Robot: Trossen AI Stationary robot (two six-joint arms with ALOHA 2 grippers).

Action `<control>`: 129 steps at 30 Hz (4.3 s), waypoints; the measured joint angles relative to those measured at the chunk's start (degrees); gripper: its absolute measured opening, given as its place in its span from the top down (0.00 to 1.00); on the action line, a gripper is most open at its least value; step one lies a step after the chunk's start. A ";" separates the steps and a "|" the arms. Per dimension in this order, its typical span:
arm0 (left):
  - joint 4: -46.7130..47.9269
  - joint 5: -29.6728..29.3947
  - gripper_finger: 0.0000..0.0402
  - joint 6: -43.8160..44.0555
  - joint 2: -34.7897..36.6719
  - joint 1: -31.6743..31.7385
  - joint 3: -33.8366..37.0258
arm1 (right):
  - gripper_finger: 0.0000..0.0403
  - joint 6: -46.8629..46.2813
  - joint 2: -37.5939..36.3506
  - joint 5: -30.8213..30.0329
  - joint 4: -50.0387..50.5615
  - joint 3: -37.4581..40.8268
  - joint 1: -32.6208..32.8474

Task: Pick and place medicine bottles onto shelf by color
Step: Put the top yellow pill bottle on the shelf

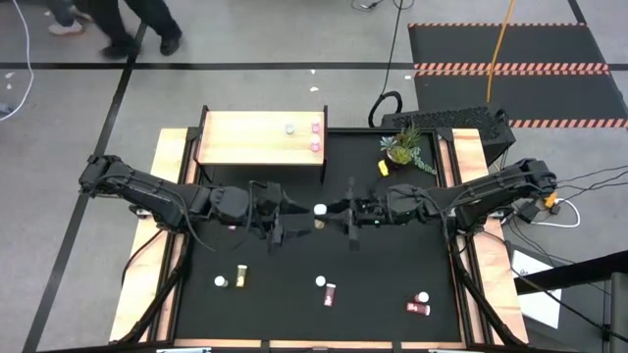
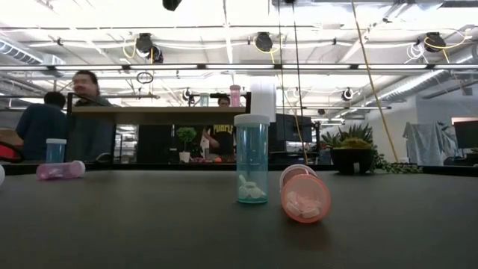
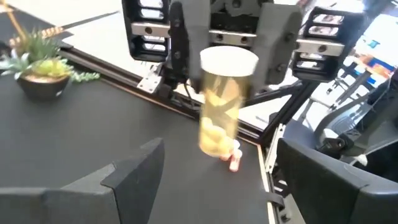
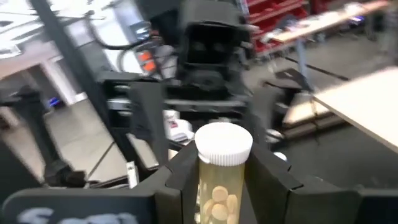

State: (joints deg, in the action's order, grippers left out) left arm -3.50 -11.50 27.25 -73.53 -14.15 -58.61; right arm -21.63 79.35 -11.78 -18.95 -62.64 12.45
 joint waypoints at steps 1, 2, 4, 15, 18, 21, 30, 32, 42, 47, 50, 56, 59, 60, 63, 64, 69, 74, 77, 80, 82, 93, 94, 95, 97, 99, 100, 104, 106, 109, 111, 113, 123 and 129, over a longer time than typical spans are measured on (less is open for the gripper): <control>-0.32 0.31 0.23 -0.65 -0.01 0.02 0.00 | 0.74 1.19 0.33 0.80 -0.11 -0.79 -0.03; -0.81 0.79 0.23 -1.36 0.01 0.02 0.00 | 0.74 2.34 0.51 1.73 -0.02 -1.31 -0.05; -1.30 1.55 0.23 -2.59 0.01 0.02 0.00 | 0.74 4.12 0.62 3.03 -0.02 -2.31 -0.23; -6.55 2.68 0.23 -8.50 0.04 0.34 -0.04 | 0.74 10.04 1.15 10.59 -0.67 -2.84 -2.33; -4.08 2.55 0.23 -10.43 0.66 0.34 -0.04 | 0.74 11.96 1.06 11.91 -0.46 -2.84 -2.72; -4.27 0.87 0.23 -9.40 2.22 0.41 -0.09 | 0.74 15.25 1.07 9.33 1.73 -2.84 -2.72; -3.89 -11.42 0.23 -5.50 3.31 0.71 -0.09 | 0.74 24.55 1.31 -11.12 6.84 -2.82 -2.13; -3.92 -14.65 0.23 -2.98 3.23 1.27 -0.09 | 0.74 27.74 1.63 -14.86 6.50 -2.82 -1.97; -4.62 -17.47 0.23 -0.43 2.35 5.78 -1.75 | 0.74 29.79 3.07 -21.54 4.61 -2.79 -2.28; 3.74 -18.12 0.23 -8.00 -1.24 6.73 -10.72 | 0.74 30.00 3.09 -22.92 3.07 -2.79 -3.79; 13.12 -18.19 0.28 -11.35 -5.84 6.73 -19.28 | 0.74 29.88 3.09 -22.94 2.81 -2.78 -4.66; 26.51 -18.32 0.39 -11.65 -11.20 8.07 -30.10 | 0.74 32.46 3.09 -22.94 2.63 -2.77 -5.04; 27.23 -15.74 0.43 -9.09 -12.43 9.44 -32.05 | 0.74 33.59 3.09 -22.92 2.62 -2.77 -4.99; 28.48 -14.43 0.44 -8.14 -12.44 9.77 -32.35 | 0.74 33.64 3.09 -22.91 2.61 -2.77 -4.99; 27.76 -10.25 0.44 -4.62 -13.15 11.12 -32.81 | 0.74 33.71 3.09 -22.83 2.63 -2.77 -4.99; 28.57 -9.29 0.44 -3.60 -13.29 11.40 -32.79 | 0.74 33.72 3.09 -22.81 2.63 -2.77 -4.99; 30.75 -8.06 0.41 -1.81 -14.81 11.64 -32.70 | 0.74 34.76 3.09 -22.65 2.76 -2.76 -4.99; 31.92 -8.22 0.41 -1.46 -15.76 11.76 -32.79 | 0.74 34.79 3.11 -22.74 3.75 -2.64 -5.01; 32.69 -8.00 0.41 -1.38 -15.83 11.88 -32.76 | 0.74 34.78 3.15 -22.63 4.29 -2.60 -5.01; 34.94 -7.81 0.41 -0.89 -15.83 11.84 -32.70 | 0.74 34.76 3.11 -22.68 4.64 -2.66 -4.99; 35.53 -7.86 0.40 -0.98 -15.86 11.84 -32.68 | 0.74 34.82 3.13 -22.68 4.92 -2.64 -4.98; 36.45 -8.48 0.42 -2.69 -15.81 12.54 -32.68 | 0.74 37.08 3.13 -22.81 4.64 -2.64 -5.61; 36.54 -8.50 0.43 -2.67 -15.81 12.69 -32.68 | 0.74 37.15 3.13 -22.80 4.62 -2.64 -5.71; 36.54 -8.49 0.45 -2.70 -15.81 12.82 -32.68 | 0.74 37.29 3.13 -22.79 4.60 -2.64 -5.82; 36.54 -8.48 0.50 -2.92 -15.81 12.91 -32.68 | 0.74 37.36 3.13 -22.74 4.58 -2.64 -6.14; 36.60 -8.51 0.54 -3.02 -15.81 13.02 -32.68 | 0.74 37.36 3.13 -22.71 4.53 -2.64 -6.38; 36.69 -8.57 0.56 -3.06 -15.81 13.02 -32.68 | 0.74 37.33 3.13 -22.64 4.50 -2.64 -6.45; 36.72 -8.72 0.63 -3.19 -15.79 13.35 -32.68 | 0.74 37.33 3.13 -22.70 4.42 -2.64 -6.50; 36.71 -8.58 0.65 -3.38 -15.77 13.44 -32.68 | 0.74 37.33 3.13 -22.72 4.45 -2.64 -6.64; 36.49 -8.46 0.66 -4.07 -15.77 13.63 -32.68 | 0.74 37.33 3.13 -22.72 4.45 -2.64 -6.83; 36.47 -8.37 0.66 -4.11 -15.77 13.68 -32.68 | 0.74 37.33 3.13 -22.72 4.40 -2.64 -6.83; 36.46 -8.06 0.66 -4.15 -15.77 13.76 -32.68 | 0.74 37.29 3.13 -22.72 4.38 -2.64 -6.83; 34.06 -7.18 0.66 -7.51 -15.72 13.85 -32.67 | 0.74 36.00 2.89 -23.11 3.92 -2.66 -6.89; 33.84 -6.98 0.66 -8.13 -15.72 13.85 -32.65 | 0.74 35.87 2.89 -23.09 3.75 -2.66 -6.89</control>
State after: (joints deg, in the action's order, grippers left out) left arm 30.33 -18.48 19.11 -89.25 -0.30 -91.26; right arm 14.24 82.24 -34.87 -15.20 -65.30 5.56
